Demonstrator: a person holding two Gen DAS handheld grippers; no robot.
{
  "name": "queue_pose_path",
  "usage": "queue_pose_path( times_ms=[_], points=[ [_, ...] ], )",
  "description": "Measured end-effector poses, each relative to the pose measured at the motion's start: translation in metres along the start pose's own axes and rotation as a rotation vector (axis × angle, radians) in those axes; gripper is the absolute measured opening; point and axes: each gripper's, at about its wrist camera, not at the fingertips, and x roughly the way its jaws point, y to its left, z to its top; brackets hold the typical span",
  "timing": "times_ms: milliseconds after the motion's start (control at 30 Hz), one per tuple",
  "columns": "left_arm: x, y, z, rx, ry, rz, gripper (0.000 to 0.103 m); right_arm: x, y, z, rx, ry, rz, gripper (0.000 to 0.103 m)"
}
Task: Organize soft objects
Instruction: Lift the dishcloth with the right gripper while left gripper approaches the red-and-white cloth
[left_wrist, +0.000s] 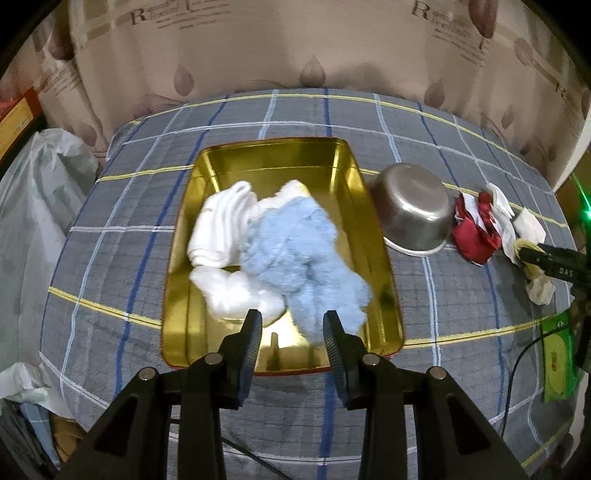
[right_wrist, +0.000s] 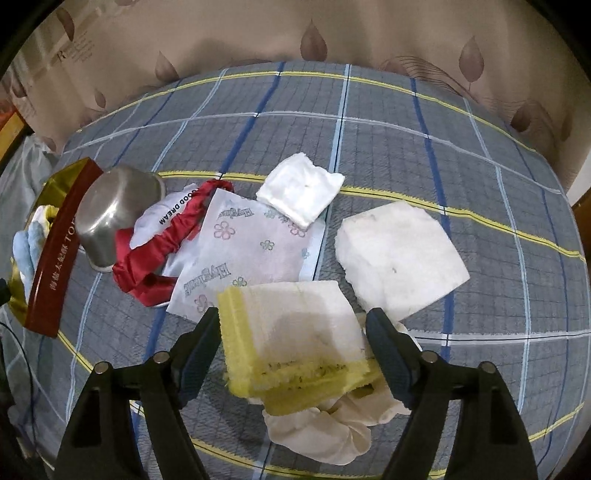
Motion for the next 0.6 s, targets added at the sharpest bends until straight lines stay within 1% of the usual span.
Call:
queue_pose_path(
  times_ms=[100, 233, 433, 600],
  points=[
    [0.002, -0.010, 0.000, 0.026, 0.005, -0.004, 0.035, -0.002, 0.002, -0.002, -0.023, -0.006, -0.003, 0.069],
    [0.004, -0.021, 0.000, 0.051, 0.011, -0.013, 0.035, -0.006, 0.008, -0.007, -0.060, -0.015, -0.017, 0.068],
    [0.008, -0.037, -0.001, 0.086, 0.019, -0.026, 0.035, -0.022, 0.015, -0.012, -0.080, -0.079, -0.031, 0.067],
    [0.011, -0.049, -0.001, 0.111, 0.023, -0.040, 0.035, -0.039, 0.020, -0.018, -0.081, -0.122, -0.008, 0.067]
  ],
)
